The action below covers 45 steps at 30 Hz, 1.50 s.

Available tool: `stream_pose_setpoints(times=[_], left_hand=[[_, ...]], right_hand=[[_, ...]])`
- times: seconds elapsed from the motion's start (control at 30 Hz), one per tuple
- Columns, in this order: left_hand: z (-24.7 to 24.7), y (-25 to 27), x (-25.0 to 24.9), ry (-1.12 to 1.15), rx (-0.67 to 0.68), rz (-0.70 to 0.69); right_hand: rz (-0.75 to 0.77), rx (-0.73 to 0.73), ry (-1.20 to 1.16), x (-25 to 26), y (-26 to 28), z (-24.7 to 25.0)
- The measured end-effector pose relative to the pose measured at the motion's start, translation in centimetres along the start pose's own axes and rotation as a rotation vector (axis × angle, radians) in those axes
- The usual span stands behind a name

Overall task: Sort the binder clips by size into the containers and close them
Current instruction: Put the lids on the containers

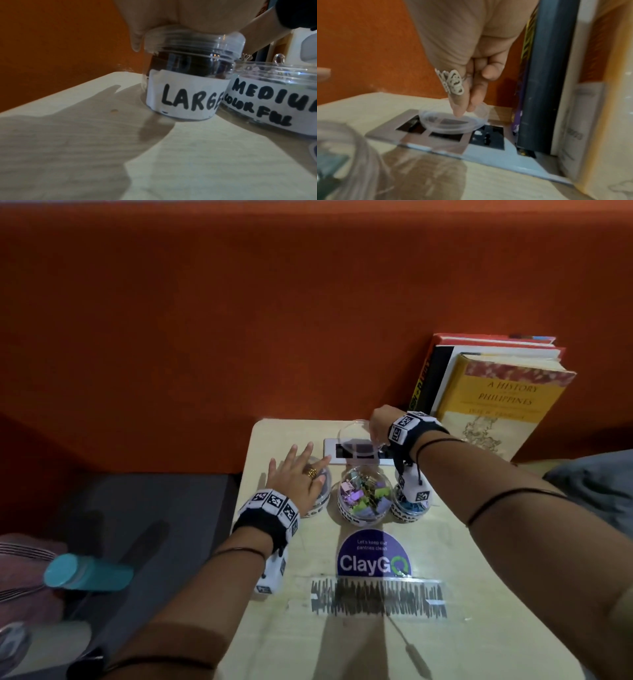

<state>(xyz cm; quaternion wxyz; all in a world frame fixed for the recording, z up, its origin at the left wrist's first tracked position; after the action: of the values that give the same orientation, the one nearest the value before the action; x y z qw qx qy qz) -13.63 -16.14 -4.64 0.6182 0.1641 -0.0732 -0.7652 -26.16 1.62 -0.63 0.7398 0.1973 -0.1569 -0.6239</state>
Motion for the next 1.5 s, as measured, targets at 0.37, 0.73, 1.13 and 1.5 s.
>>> stream_pose_setpoints(times=[0.37, 0.73, 1.13, 1.5], left_hand=[[-0.2, -0.5, 0.1, 0.045, -0.056, -0.010], [1.1, 1.6, -5.0, -0.030, 0.091, -0.230], [1.7, 0.2, -8.4, -0.179, 0.113, -0.109], [1.8, 2.2, -7.9, 0.013, 0.056, -0.053]], right_hand=[[0.060, 0.095, 0.045, 0.8, -1.6, -2.3], [0.134, -0.353, -0.764, -3.0, 9.1, 0.7], [-0.011, -0.553, -1.069, -5.8, 12.0, -5.0], [-0.031, -0.333, -0.874, -2.3, 10.6, -6.3]])
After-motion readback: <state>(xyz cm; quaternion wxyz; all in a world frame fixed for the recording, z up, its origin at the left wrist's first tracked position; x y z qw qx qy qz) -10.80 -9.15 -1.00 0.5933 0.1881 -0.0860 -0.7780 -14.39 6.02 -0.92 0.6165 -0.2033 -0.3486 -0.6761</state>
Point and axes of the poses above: each hand's wrist, its own y-axis away from the middle knuckle, its own z-axis out of the back of the hand, x = y × z, the point moved 4 cm from there along -y, towards the middle knuckle, and after that the axes turned 1 degree about x, right-handed, at the moved point
